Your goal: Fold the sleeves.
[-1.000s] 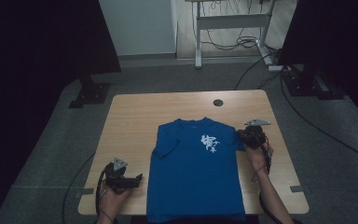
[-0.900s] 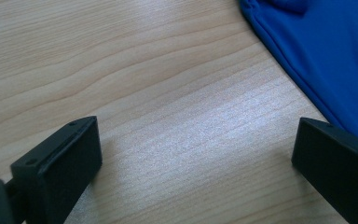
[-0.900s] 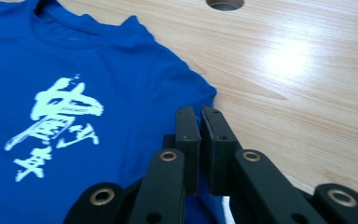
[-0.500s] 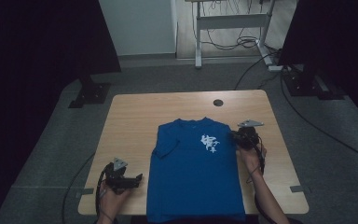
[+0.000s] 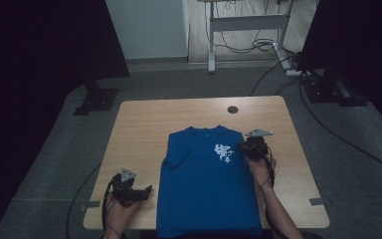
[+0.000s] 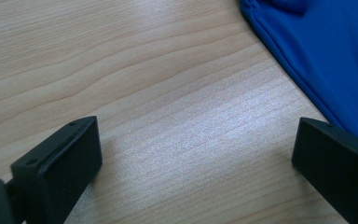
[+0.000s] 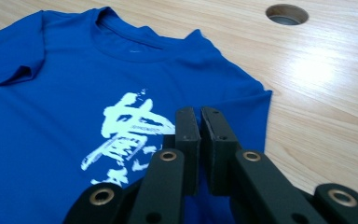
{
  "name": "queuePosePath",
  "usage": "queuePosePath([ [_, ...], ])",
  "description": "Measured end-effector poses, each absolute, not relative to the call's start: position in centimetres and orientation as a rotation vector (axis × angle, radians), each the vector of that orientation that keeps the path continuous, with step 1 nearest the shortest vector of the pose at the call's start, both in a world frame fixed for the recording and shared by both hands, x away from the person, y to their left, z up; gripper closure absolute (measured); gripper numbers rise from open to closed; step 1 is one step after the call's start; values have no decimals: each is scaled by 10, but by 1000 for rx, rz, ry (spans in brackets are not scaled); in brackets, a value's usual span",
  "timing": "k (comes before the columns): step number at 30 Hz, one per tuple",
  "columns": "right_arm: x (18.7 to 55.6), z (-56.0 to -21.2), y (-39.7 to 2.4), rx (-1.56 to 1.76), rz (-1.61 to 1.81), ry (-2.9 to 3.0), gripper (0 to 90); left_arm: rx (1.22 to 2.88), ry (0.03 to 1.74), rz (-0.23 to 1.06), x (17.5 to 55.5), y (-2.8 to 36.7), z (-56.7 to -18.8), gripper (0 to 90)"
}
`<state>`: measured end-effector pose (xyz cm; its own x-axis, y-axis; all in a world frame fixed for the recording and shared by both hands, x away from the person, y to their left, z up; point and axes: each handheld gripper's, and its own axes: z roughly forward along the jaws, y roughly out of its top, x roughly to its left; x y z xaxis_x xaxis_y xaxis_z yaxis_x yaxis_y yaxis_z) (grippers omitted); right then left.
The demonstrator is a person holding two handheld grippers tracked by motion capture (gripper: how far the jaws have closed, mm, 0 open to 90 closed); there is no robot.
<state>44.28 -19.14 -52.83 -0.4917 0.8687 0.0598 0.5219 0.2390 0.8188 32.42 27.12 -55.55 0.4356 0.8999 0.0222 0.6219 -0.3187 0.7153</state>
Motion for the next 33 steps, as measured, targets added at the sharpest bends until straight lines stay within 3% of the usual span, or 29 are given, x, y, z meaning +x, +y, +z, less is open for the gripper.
queuePosePath([
  [33, 460, -537, -135, 1233, 1102, 2179, 848, 2056, 1272, 563, 324, 271, -555, 15],
])
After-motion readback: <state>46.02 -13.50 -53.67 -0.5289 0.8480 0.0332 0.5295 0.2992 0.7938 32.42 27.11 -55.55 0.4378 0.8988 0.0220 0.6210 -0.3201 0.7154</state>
